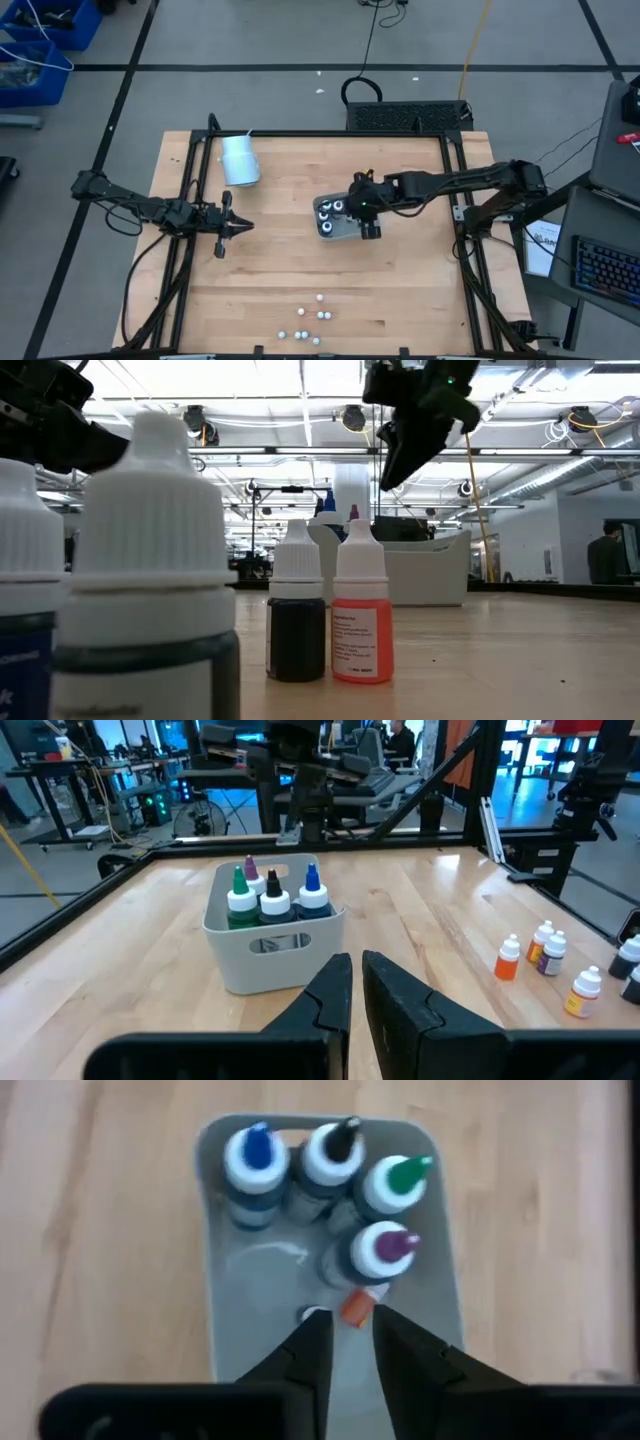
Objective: Pick & Place food coloring
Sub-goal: Adjust the bin
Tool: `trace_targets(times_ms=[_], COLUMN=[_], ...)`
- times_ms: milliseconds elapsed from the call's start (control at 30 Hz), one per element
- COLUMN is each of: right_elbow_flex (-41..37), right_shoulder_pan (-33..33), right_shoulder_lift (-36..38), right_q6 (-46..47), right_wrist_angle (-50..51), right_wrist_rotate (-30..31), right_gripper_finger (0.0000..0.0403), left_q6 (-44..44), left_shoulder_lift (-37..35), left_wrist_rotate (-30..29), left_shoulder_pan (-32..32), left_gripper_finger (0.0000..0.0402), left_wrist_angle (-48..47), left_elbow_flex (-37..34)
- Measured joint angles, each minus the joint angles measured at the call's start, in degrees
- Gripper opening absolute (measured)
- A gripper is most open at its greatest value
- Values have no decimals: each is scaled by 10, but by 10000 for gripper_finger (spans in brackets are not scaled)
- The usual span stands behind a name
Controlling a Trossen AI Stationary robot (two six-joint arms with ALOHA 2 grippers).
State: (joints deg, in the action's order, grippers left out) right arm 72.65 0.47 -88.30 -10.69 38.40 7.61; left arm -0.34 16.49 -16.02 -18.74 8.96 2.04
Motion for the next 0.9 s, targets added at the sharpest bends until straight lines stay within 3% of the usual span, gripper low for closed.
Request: trace_targets(times_ms=[200,400,633,900], right_elbow_flex=[-60,-124,-197,-205], right_shoulder_pan=[-48,-140,-210,-219], right_shoulder_lift=[76,146,121,62], right_q6=[-22,4,-8,-18], right_wrist_angle=[-78,-91,-142,-166], right_wrist_rotate=[-47,-39,-54,-97], right_gripper_finger=[9,2,1,0], left_q6=[0,0,0,7], left_shoulder_lift=[0,0,0,0], left_wrist_rotate=[-1,-3,-11,-21], left_shoulder_pan=[0,0,0,0], left_gripper_finger=[35,35,35,35], left_wrist_angle=[-3,-3,-2,-2], left_elbow_flex=[0,0,0,0])
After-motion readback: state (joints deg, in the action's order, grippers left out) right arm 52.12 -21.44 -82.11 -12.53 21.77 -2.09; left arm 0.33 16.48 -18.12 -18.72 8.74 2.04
